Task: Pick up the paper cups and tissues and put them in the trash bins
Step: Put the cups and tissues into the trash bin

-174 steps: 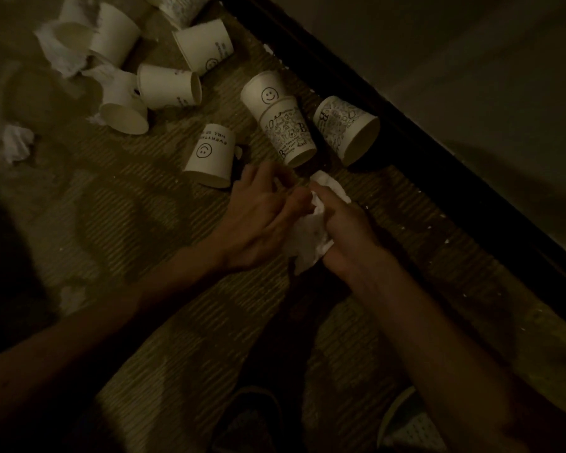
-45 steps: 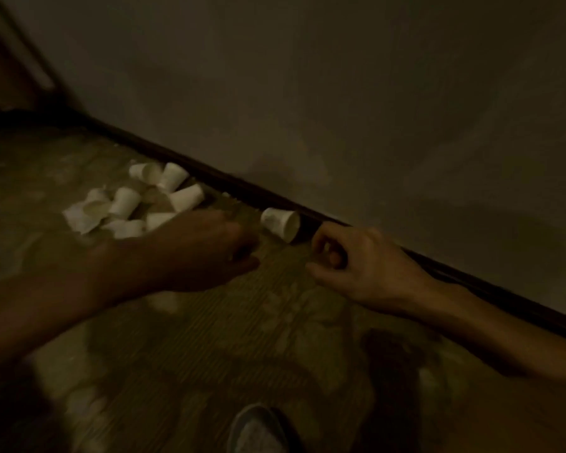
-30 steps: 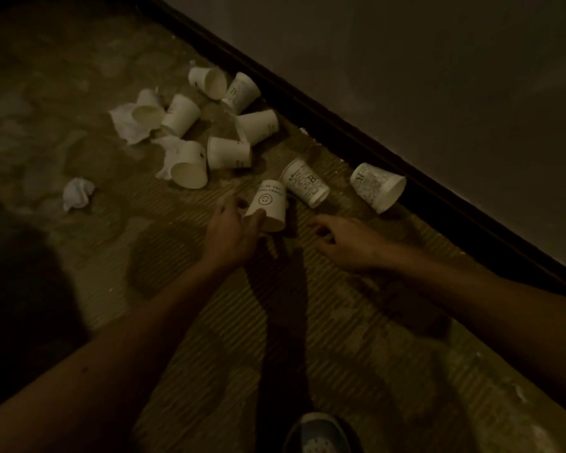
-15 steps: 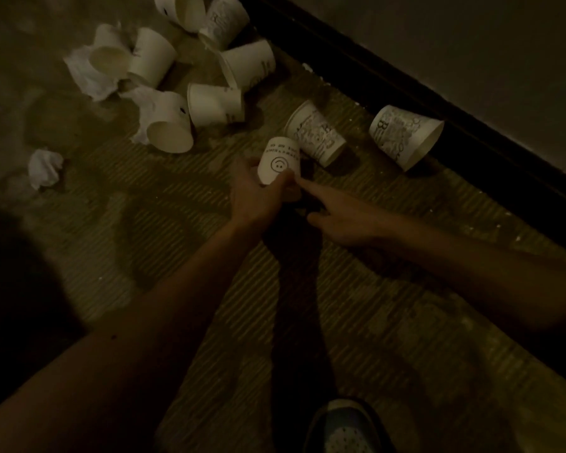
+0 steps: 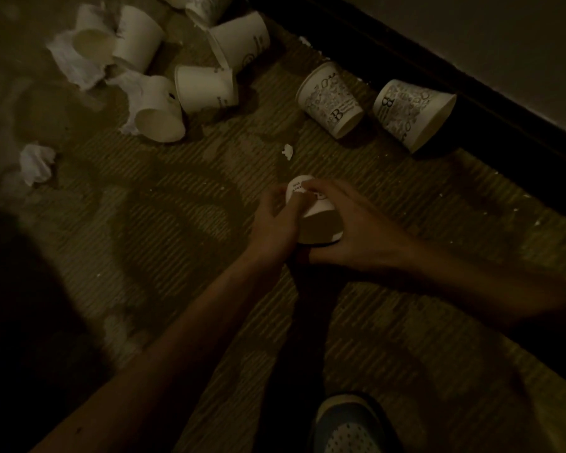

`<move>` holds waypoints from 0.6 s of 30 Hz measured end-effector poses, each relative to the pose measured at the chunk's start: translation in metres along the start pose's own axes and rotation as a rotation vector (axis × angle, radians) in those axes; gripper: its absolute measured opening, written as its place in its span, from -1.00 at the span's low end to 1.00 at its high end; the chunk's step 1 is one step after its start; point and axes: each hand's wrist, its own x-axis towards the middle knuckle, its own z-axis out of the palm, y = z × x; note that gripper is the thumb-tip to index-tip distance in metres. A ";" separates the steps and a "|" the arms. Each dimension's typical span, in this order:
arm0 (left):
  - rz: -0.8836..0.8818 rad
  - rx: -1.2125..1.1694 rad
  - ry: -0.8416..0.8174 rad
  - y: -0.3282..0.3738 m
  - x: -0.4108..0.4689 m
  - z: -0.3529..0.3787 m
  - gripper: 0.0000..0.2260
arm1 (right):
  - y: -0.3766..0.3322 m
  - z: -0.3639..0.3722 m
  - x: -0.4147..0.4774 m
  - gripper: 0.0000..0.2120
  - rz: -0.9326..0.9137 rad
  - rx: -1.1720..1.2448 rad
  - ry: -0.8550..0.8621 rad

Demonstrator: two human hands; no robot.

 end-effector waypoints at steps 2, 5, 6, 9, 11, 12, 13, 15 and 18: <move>-0.037 0.005 -0.020 0.002 0.001 0.001 -0.70 | -0.004 0.000 -0.002 -0.16 0.069 0.096 0.019; -0.040 0.060 -0.085 0.008 0.004 0.000 -0.75 | -0.008 -0.009 -0.002 -0.35 0.201 0.325 0.059; -0.020 0.109 -0.100 0.010 0.005 0.000 -0.77 | -0.006 -0.013 -0.001 -0.38 0.244 0.393 0.078; 0.017 0.232 -0.152 0.019 0.008 0.003 -0.76 | 0.004 -0.025 -0.002 -0.53 0.296 0.514 0.126; 0.043 0.310 -0.194 0.034 0.014 0.007 -0.77 | 0.012 -0.029 -0.003 -0.75 0.328 0.565 0.171; 0.065 0.344 -0.189 0.043 0.018 0.010 -0.78 | 0.016 -0.031 -0.004 -0.78 0.353 0.598 0.196; 0.095 0.369 -0.157 0.051 0.024 0.015 -0.81 | 0.020 -0.033 -0.004 -0.79 0.374 0.624 0.218; 0.180 0.396 -0.046 0.066 0.038 0.026 -0.80 | 0.024 -0.038 -0.003 -0.81 0.391 0.668 0.256; 0.356 0.409 0.061 0.090 0.057 0.044 -0.56 | 0.027 -0.045 -0.003 -0.80 0.404 0.737 0.278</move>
